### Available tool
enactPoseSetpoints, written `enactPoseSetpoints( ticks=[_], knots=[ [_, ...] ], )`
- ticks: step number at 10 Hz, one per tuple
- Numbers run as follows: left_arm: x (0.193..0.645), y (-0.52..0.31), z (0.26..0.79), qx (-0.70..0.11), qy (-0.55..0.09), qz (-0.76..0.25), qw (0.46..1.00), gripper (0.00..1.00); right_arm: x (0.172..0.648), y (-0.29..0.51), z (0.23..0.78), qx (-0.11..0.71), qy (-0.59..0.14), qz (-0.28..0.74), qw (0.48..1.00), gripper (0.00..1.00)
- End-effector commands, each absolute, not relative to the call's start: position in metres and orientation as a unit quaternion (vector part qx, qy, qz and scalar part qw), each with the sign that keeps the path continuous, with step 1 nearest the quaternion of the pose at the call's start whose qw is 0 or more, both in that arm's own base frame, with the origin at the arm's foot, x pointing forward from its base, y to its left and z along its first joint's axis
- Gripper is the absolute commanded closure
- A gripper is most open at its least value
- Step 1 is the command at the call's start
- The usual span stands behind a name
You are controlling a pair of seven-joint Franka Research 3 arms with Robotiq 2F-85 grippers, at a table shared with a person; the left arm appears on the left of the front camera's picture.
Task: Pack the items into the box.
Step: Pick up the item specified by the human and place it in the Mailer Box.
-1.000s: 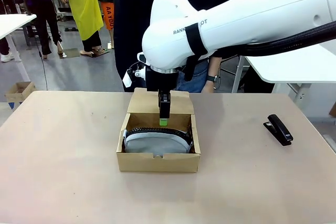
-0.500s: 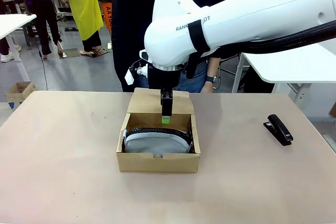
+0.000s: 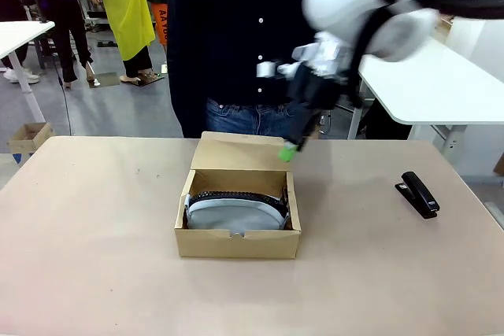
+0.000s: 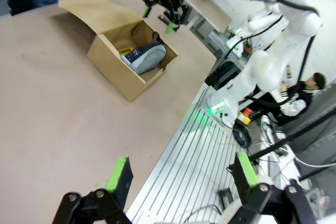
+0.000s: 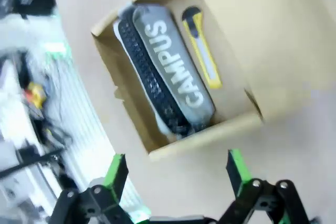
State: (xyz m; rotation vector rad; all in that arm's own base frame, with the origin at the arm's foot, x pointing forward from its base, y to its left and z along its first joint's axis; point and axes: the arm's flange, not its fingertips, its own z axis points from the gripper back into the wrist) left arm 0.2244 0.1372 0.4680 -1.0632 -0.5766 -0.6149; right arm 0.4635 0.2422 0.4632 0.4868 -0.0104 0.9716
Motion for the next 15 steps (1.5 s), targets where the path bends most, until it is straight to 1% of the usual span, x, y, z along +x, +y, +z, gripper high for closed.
enactPoseSetpoints(
  ticks=[1,3,4,5,7,9,10,11,15],
  knots=[
    [0.224,0.138,0.47,-0.497,-0.276,-0.29,0.77,0.0,0.408,0.154,0.462,0.312,-0.105,0.292,0.898,0.0],
    [0.224,0.138,0.47,-0.497,-0.276,-0.29,0.77,0.0,0.358,0.063,0.457,0.394,-0.185,0.189,0.88,0.0],
    [0.224,0.138,0.47,-0.497,-0.276,-0.29,0.77,0.0,0.335,0.026,0.451,0.448,-0.205,0.173,0.853,0.0],
    [0.224,0.138,0.47,-0.497,-0.276,-0.29,0.77,0.0,0.307,-0.01,0.444,0.502,-0.252,0.166,0.81,0.0],
    [0.224,0.138,0.47,-0.497,-0.276,-0.29,0.77,0.0,0.261,-0.063,0.415,0.555,-0.286,0.065,0.779,0.0],
    [0.224,0.138,0.47,-0.497,-0.276,-0.29,0.77,0.0,0.228,-0.088,0.378,0.574,-0.306,0.004,0.759,0.0],
    [0.224,0.138,0.47,-0.497,-0.276,-0.29,0.77,0.0,0.221,-0.089,0.363,0.578,-0.296,-0.001,0.761,0.0],
    [0.224,0.138,0.47,-0.497,-0.276,-0.29,0.77,0.0,0.288,-0.128,0.437,0.56,-0.293,0.016,0.774,0.0],
    [0.224,0.138,0.47,-0.497,-0.276,-0.29,0.77,0.0,0.288,-0.128,0.437,0.56,-0.293,0.016,0.774,0.0]
  ],
)
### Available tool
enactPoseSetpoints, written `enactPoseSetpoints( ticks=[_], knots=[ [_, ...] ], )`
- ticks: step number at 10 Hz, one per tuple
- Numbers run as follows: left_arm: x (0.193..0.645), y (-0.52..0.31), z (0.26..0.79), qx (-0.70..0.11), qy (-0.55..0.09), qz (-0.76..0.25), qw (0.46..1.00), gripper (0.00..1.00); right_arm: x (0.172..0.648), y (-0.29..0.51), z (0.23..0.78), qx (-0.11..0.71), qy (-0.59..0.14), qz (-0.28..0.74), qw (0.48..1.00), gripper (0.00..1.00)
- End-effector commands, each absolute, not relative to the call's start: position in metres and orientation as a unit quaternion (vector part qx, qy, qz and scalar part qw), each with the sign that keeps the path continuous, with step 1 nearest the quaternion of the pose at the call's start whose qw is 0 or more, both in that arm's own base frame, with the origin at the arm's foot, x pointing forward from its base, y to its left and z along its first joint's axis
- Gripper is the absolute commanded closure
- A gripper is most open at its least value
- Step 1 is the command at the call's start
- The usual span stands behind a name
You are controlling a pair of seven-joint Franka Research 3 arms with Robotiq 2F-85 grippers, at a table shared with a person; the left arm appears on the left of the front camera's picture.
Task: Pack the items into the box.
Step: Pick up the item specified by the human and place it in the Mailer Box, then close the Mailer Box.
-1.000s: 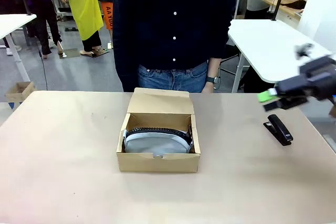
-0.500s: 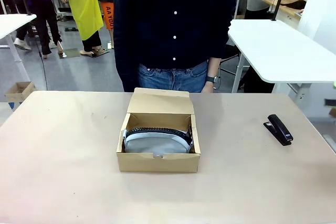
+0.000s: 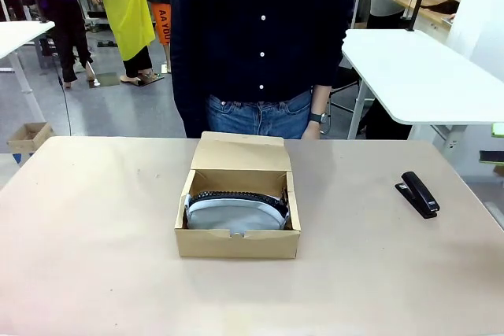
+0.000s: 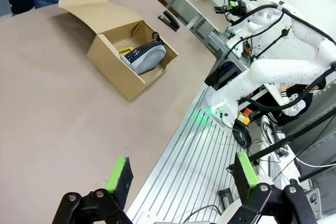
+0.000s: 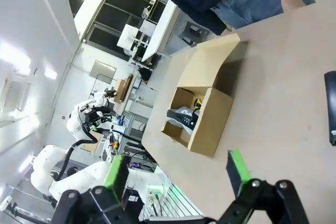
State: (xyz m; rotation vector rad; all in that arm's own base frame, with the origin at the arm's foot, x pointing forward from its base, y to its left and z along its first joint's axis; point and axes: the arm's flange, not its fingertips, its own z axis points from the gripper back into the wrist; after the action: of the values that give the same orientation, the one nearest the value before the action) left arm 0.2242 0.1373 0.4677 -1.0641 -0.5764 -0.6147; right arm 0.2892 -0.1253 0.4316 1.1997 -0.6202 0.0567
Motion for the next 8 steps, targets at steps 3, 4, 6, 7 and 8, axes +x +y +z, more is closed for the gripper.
enactPoseSetpoints(
  ticks=[3,4,6,7,8],
  knots=[
    [0.2238,0.1378,0.4697,-0.497,-0.276,-0.29,0.77,0.0,0.288,-0.1284,0.4372,0.56,-0.293,0.016,0.774,0.0],
    [0.2238,0.1378,0.4697,-0.497,-0.276,-0.29,0.77,0.0,0.288,-0.1284,0.4372,0.56,-0.293,0.016,0.774,0.0],
    [0.2238,0.1378,0.4697,-0.497,-0.276,-0.29,0.77,0.0,0.288,-0.1284,0.4372,0.56,-0.293,0.016,0.774,0.0],
    [0.2238,0.1378,0.4697,-0.497,-0.276,-0.29,0.77,0.0,0.288,-0.1284,0.4372,0.56,-0.293,0.016,0.774,0.0],
    [0.2238,0.1378,0.4697,-0.497,-0.276,-0.29,0.77,0.0,0.288,-0.1284,0.4372,0.56,-0.293,0.016,0.774,0.0]
  ],
)
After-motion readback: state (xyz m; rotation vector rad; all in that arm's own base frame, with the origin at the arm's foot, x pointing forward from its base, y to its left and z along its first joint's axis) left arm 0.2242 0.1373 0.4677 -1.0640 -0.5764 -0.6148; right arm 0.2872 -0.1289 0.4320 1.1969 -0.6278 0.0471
